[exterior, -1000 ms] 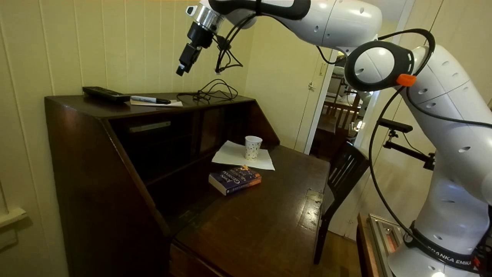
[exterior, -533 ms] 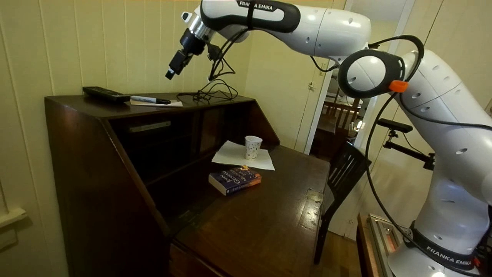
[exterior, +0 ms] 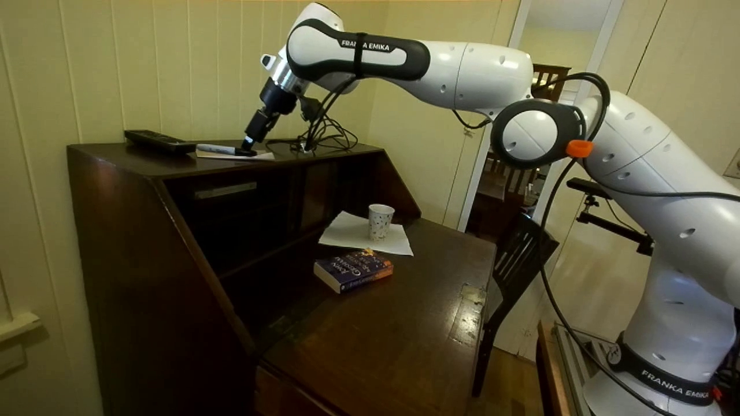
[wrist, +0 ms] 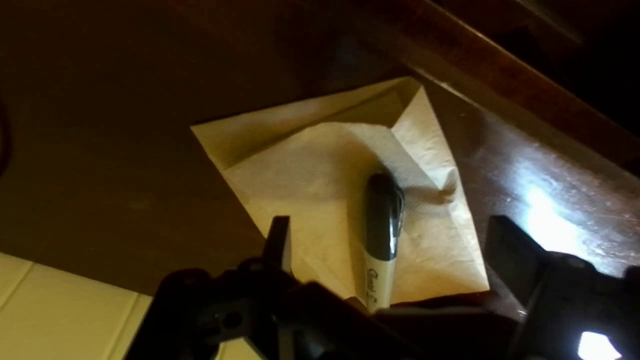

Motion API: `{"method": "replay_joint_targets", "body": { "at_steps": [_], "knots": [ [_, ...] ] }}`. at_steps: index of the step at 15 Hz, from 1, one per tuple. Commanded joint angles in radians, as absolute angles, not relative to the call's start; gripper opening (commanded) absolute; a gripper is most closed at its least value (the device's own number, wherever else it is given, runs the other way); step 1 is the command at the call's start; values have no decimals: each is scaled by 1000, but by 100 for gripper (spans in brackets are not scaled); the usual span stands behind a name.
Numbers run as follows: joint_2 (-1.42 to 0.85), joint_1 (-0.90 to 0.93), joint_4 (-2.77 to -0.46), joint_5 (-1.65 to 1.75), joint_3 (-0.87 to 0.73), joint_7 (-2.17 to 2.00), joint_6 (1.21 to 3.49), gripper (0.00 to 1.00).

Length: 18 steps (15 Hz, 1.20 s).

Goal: Move the Sharpie to the cup

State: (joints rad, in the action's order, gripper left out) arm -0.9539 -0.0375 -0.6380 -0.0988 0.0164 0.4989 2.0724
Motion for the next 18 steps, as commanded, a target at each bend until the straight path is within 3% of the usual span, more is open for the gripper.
{"method": "replay_joint_targets", "body": {
  "at_steps": [1,3,5,8,10,11,12,16,18],
  "knots": [
    [-999,-39,-553,-120,38,482,2040,87],
    [-1006,-38,-547,-117,42,471,2032,64],
    [-1011,-41,-544,-119,43,454,2029,51],
    [-1021,-51,-537,-129,46,416,2023,43],
    [-1027,-57,-530,-133,47,391,2021,47],
    [-1029,-59,-529,-133,47,380,2021,44],
    [-1029,-60,-528,-134,49,373,2023,23],
    [-1021,-56,-529,-130,56,378,2032,1],
    [-1016,-52,-528,-126,61,383,2034,5]
  ]
}}
